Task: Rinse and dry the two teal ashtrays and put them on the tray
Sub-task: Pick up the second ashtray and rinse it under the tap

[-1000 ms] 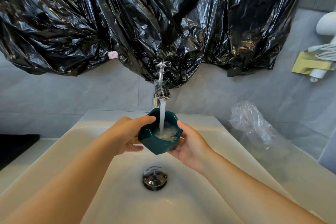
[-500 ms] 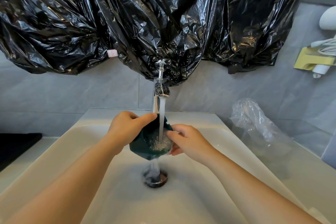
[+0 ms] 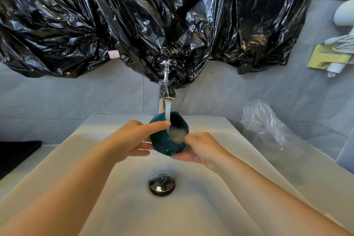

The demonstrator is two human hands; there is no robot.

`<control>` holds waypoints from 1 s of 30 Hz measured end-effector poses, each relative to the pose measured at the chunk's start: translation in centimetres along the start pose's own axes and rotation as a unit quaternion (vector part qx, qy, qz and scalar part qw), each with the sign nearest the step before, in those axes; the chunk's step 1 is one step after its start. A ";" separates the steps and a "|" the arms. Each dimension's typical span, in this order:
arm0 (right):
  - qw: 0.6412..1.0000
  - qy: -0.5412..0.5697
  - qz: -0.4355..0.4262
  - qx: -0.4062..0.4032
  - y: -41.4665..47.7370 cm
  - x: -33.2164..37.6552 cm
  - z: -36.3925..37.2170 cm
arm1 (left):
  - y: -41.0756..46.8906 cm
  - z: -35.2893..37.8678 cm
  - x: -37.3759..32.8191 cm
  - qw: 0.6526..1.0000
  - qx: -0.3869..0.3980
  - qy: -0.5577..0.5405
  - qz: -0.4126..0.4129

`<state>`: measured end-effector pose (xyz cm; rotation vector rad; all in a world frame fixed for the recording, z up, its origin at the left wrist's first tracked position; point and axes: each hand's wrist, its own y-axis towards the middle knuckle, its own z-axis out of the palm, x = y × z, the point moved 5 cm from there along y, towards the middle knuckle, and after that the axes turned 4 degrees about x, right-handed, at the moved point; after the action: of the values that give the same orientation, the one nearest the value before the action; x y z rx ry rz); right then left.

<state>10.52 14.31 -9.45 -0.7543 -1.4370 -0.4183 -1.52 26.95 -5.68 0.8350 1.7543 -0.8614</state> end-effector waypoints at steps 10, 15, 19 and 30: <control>0.995 -0.029 0.058 0.070 -1.4 -0.1 1.0 | 0.2 -1.2 -0.5 0.985 -0.159 -0.008 0.072; 0.954 -0.296 -0.033 -0.031 0.0 0.2 -1.1 | -0.7 -2.1 -1.2 0.971 -0.200 0.066 0.112; 0.917 -0.373 -0.140 -0.029 -0.3 1.1 -0.7 | -1.1 -2.1 -1.6 0.965 -0.210 0.087 0.131; 0.944 -0.301 -0.121 0.067 -1.5 1.5 1.0 | -0.2 -1.4 -0.2 0.983 -0.159 0.065 0.056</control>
<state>8.97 14.14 -7.70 -0.6201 -2.1255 -0.2815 -2.27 27.97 -5.06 0.7802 1.8775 -0.4431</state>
